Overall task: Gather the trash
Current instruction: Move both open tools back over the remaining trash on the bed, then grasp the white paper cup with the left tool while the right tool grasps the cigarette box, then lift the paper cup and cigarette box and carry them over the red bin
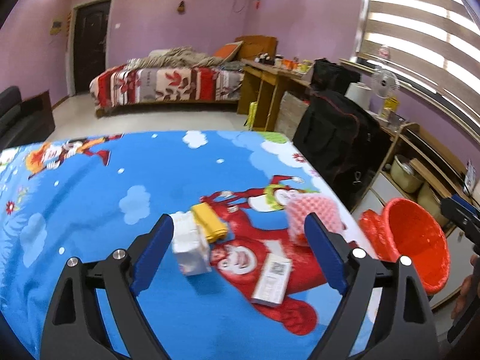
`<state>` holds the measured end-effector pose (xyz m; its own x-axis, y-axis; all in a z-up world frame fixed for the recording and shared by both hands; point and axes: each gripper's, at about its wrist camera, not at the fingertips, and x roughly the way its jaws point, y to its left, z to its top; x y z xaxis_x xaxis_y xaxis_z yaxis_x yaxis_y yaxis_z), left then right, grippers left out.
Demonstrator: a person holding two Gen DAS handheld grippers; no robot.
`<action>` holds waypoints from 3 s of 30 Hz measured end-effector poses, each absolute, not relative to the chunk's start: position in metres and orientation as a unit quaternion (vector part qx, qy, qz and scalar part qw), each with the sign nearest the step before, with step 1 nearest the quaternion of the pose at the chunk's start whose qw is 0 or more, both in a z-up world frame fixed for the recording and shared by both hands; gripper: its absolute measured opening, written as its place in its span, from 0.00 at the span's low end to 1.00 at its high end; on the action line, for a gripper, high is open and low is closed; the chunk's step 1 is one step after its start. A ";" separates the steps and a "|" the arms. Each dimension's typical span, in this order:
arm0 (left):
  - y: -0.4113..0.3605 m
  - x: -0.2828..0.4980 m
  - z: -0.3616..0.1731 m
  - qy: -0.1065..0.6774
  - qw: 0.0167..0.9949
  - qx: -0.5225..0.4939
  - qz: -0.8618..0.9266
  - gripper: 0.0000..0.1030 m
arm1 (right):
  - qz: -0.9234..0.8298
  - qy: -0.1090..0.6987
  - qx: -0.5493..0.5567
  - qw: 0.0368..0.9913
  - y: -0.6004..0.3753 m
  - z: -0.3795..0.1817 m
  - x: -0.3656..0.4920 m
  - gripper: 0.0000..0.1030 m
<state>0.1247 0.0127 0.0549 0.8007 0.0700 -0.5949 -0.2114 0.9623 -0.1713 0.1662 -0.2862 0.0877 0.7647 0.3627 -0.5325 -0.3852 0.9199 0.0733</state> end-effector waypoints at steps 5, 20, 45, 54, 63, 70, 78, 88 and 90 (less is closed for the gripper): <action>0.038 0.132 0.038 0.328 0.932 -0.135 0.080 0.83 | 0.214 0.287 -0.027 0.933 -0.262 0.083 0.166 0.92; 0.060 0.159 -0.006 0.380 0.909 -0.150 0.079 0.71 | 0.247 0.354 -0.053 0.901 -0.193 0.033 0.175 0.92; 0.079 0.162 -0.016 0.394 0.901 -0.167 0.074 0.29 | 0.274 0.437 -0.056 0.855 -0.128 -0.027 0.180 0.92; 0.076 0.149 0.009 0.367 0.912 -0.168 0.071 0.29 | 0.264 0.451 -0.080 0.849 -0.108 -0.040 0.183 0.92; 0.072 0.144 0.021 0.355 0.916 -0.172 0.070 0.29 | 0.265 0.459 -0.114 0.840 -0.100 -0.048 0.182 0.67; 0.073 0.143 0.020 0.355 0.916 -0.175 0.073 0.29 | 0.290 0.455 -0.111 0.835 -0.102 -0.046 0.176 0.46; 0.070 0.142 0.019 0.355 0.916 -0.170 0.072 0.29 | 0.292 0.442 -0.122 0.840 -0.116 -0.043 0.169 0.34; 0.056 0.143 0.022 0.357 0.919 -0.156 0.066 0.29 | 0.284 0.425 -0.119 0.851 -0.136 -0.040 0.170 0.34; 0.053 0.143 0.023 0.356 0.920 -0.153 0.064 0.29 | 0.283 0.422 -0.113 0.854 -0.141 -0.036 0.169 0.34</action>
<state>0.1429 0.0534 0.0232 0.7383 0.0090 -0.6745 -0.2273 0.9447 -0.2362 0.1695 -0.1412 -0.0365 0.4838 0.3881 -0.7844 -0.5793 0.8139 0.0454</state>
